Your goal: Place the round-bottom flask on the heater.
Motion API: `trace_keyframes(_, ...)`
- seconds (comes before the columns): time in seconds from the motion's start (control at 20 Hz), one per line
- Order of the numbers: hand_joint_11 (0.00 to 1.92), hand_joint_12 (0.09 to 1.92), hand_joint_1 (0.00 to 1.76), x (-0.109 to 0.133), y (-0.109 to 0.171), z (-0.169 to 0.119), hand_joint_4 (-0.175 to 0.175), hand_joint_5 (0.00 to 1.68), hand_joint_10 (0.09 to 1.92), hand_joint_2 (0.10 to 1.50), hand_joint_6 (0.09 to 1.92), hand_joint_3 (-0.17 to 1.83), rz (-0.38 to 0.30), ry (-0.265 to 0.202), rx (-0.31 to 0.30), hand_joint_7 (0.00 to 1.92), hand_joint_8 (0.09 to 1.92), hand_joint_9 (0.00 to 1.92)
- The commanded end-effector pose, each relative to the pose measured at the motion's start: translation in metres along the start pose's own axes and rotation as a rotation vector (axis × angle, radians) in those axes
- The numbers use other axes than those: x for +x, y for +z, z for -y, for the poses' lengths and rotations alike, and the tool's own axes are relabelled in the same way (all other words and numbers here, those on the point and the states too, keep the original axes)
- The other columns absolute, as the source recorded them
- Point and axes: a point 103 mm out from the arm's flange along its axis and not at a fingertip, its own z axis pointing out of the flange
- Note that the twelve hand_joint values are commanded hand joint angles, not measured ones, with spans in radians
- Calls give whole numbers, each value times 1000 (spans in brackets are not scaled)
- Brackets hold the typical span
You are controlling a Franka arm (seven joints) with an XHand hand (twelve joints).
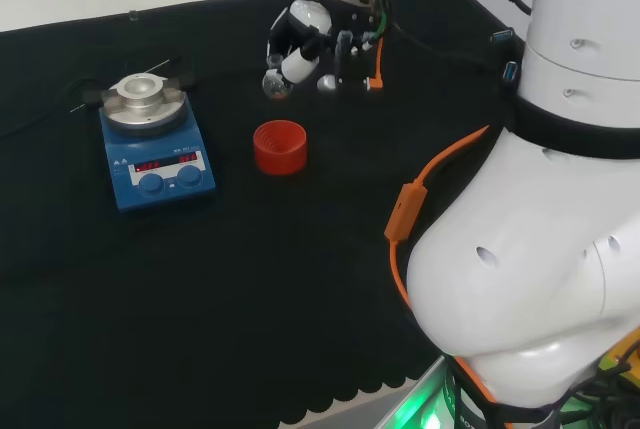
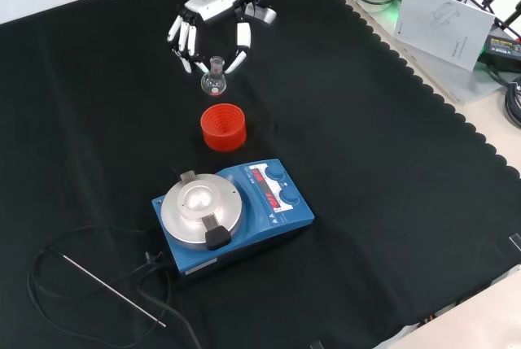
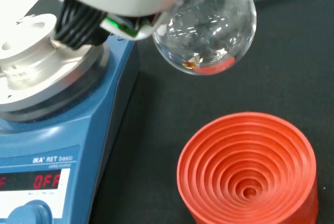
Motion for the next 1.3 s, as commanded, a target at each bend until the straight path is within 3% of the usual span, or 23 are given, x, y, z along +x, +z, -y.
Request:
trace_keyframes(0.05, 542, 1227, 1145, 8, -9, -2, 157, 1259, 418, 550, 786, 870, 6, -7, 2, 849, 495, 977)
trace_keyframes(0.2, 540, 1229, 1143, 11, -12, -3, 173, 1261, 417, 547, 783, 874, 9, -6, -2, 848, 494, 976)
trace_keyframes(0.6, 538, 1230, 1143, 25, -21, -16, 175, 1262, 416, 545, 783, 875, 20, -12, -20, 848, 492, 974)
trace_keyframes(0.65, 538, 1230, 1143, 28, -20, -19, 175, 1262, 416, 545, 783, 875, 154, -37, 68, 848, 492, 974)
trace_keyframes(0.7, 538, 1230, 1143, 31, -21, -23, 175, 1262, 416, 545, 783, 875, 158, -34, 64, 848, 492, 974)
trace_keyframes(0.95, 538, 1231, 1143, 61, -14, -51, 175, 1262, 415, 545, 783, 876, 78, -33, 0, 847, 492, 973)
trace_keyframes(1.3, 538, 1231, 1143, 70, -14, -74, 175, 1262, 415, 544, 783, 877, 37, -52, -11, 847, 491, 972)
